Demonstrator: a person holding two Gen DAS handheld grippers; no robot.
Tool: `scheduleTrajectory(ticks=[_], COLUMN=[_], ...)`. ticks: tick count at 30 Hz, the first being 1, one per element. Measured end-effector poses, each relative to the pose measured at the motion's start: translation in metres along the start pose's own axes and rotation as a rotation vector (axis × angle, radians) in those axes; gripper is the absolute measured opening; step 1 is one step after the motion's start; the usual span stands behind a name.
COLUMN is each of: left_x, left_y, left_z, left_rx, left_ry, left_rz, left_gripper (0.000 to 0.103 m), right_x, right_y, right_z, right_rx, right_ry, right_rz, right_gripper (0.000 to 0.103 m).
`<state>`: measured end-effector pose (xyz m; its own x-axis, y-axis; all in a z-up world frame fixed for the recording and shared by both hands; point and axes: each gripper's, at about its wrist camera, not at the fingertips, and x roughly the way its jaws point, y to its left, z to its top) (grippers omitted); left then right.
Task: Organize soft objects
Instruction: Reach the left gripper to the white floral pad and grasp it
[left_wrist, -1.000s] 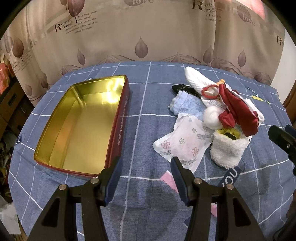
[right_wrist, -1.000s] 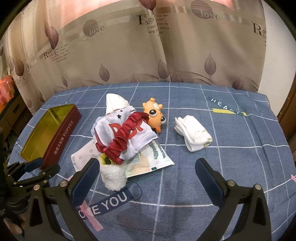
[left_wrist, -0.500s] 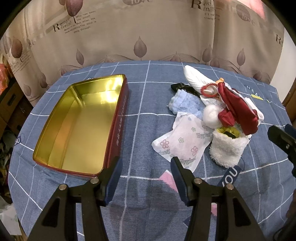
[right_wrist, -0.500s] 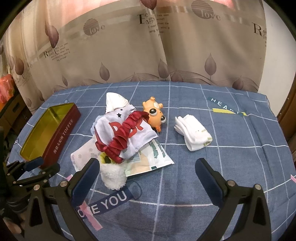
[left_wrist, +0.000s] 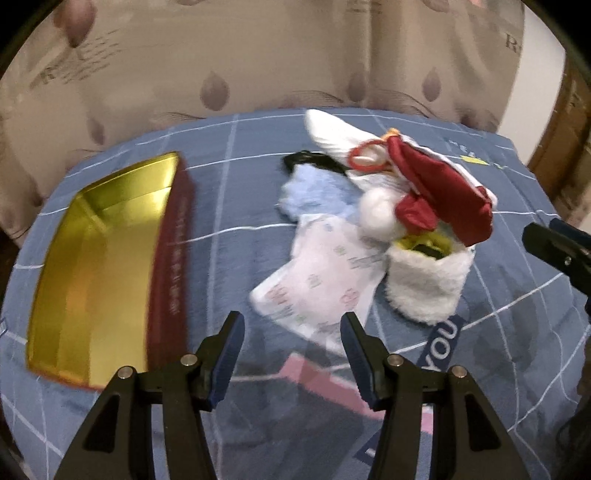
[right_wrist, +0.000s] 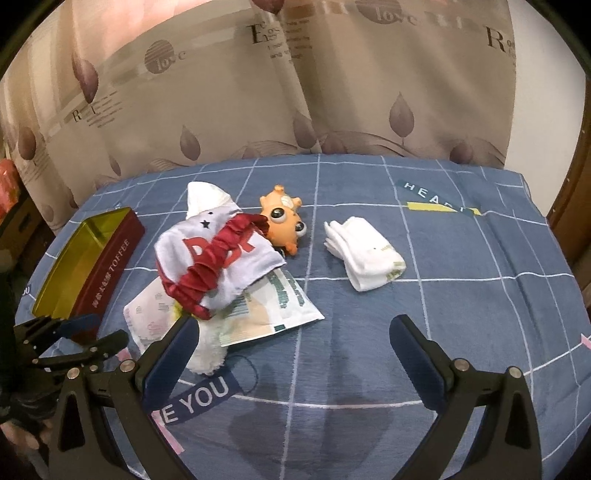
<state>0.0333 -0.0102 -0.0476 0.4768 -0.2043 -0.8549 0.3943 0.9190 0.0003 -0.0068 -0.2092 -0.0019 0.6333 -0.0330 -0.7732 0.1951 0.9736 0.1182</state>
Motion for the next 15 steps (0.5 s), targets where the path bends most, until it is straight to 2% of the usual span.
scheduleTrajectory(ticks=[3, 5, 6, 11, 15], left_x=[0.008, 0.016, 0.019, 0.030, 0.043], left_y=[-0.004, -0.009, -0.011, -0.015, -0.018], left_z=[0.008, 0.012, 0.013, 0.024, 0.030], left_rx=[0.032, 0.068, 0.080, 0.103, 0.134], left_ry=[0.004, 0.016, 0.019, 0.006, 0.013], left_rz=[-0.053, -0.109, -0.119, -0.112, -0.076], left_gripper=[0.055, 0.062, 0.069, 0.071, 0.071], right_x=[0.003, 0.005, 0.006, 0.012, 0.018], right_y=[-0.006, -0.011, -0.013, -0.026, -0.036], right_z=[0.000, 0.000, 0.000, 0.001, 0.002], right_rx=[0.012, 0.019, 0.023, 0.040, 0.064], right_ry=[0.001, 0.001, 0.002, 0.002, 0.009], right_rz=[0.004, 0.004, 0.002, -0.005, -0.004], right_gripper=[0.103, 0.103, 0.103, 0.103, 0.103])
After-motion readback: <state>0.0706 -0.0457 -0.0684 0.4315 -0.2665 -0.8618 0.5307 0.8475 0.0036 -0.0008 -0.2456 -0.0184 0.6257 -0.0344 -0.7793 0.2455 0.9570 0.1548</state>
